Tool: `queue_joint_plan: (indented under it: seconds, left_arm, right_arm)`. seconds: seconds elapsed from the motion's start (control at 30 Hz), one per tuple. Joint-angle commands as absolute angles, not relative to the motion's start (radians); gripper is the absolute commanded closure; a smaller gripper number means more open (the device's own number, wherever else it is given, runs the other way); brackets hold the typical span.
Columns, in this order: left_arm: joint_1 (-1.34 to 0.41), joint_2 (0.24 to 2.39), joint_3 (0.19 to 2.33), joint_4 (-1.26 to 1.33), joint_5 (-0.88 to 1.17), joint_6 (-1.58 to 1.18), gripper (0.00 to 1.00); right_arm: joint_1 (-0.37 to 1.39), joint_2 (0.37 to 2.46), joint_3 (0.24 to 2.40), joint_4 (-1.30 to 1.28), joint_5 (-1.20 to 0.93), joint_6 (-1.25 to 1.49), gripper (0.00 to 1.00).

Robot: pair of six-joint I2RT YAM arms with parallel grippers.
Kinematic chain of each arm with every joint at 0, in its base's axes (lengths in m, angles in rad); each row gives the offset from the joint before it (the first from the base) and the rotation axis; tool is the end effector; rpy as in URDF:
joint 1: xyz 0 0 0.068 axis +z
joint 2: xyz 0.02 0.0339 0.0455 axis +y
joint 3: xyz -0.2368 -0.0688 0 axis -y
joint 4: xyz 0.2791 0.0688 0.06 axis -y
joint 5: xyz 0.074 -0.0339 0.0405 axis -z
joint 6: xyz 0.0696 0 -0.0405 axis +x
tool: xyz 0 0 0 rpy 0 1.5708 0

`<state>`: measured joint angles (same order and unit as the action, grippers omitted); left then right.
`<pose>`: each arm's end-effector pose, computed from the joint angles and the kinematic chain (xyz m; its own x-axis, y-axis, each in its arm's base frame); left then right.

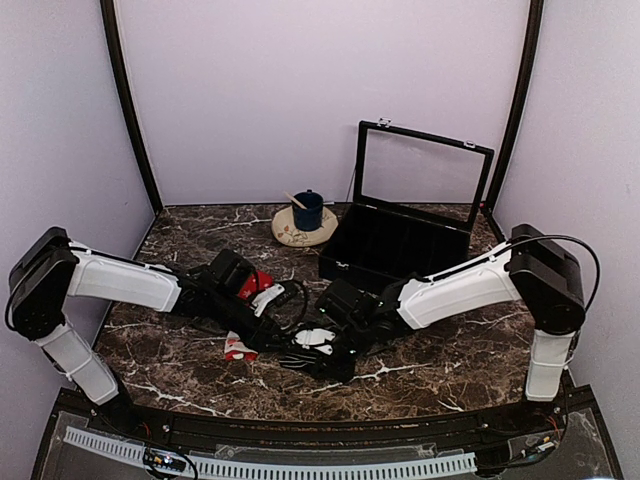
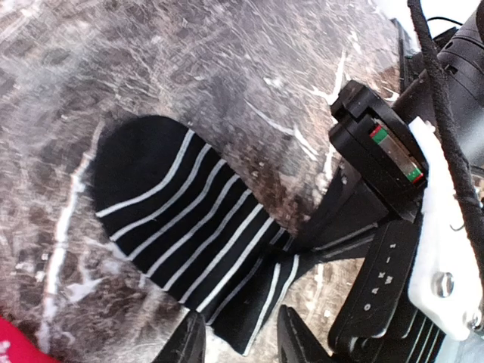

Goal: Roll the socks
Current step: Roll the sock at the center of the board.

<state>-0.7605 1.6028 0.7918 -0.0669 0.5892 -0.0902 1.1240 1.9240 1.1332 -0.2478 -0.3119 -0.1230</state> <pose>0.2251 -0.2676 0.0877 -0.6299 0.4960 -0.5977 0.7766 0.4040 -0.4834 0.1588 0.3808 0.0586 -0.2559 -0.8045 -0.5360 -0.9643 0.1734 0.2002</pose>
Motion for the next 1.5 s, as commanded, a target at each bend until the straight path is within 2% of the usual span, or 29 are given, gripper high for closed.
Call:
queue_joint_plan:
  seconds: [0.0, 0.37, 0.67, 1.2, 1.47]
  left_arm:
    - [-0.811, 1.526, 0.726, 0.004, 0.448, -0.072, 0.65]
    - [-0.861, 1.373, 0.534, 0.137, 0.276, -0.057, 0.66]
    - [-0.92, 1.224, 0.345, 0.408, 0.255, 0.076, 0.67]
    - [-1.021, 1.307, 0.4, 0.399, 0.325, 0.359, 0.69]
    - [-1.071, 1.374, 0.423, 0.422, 0.217, 0.456, 0.69]
  right_arm:
    - [1.107, 1.96, 1.146, -0.284, -0.342, -0.1, 1.0]
    - [1.074, 1.965, 1.178, -0.294, -0.413, -0.087, 1.0]
    - [1.045, 1.992, 1.204, -0.333, -0.492, -0.083, 1.0]
    - [1.018, 2.03, 1.254, -0.402, -0.59, -0.093, 1.0]
    - [1.008, 2.033, 1.267, -0.433, -0.617, -0.102, 1.0]
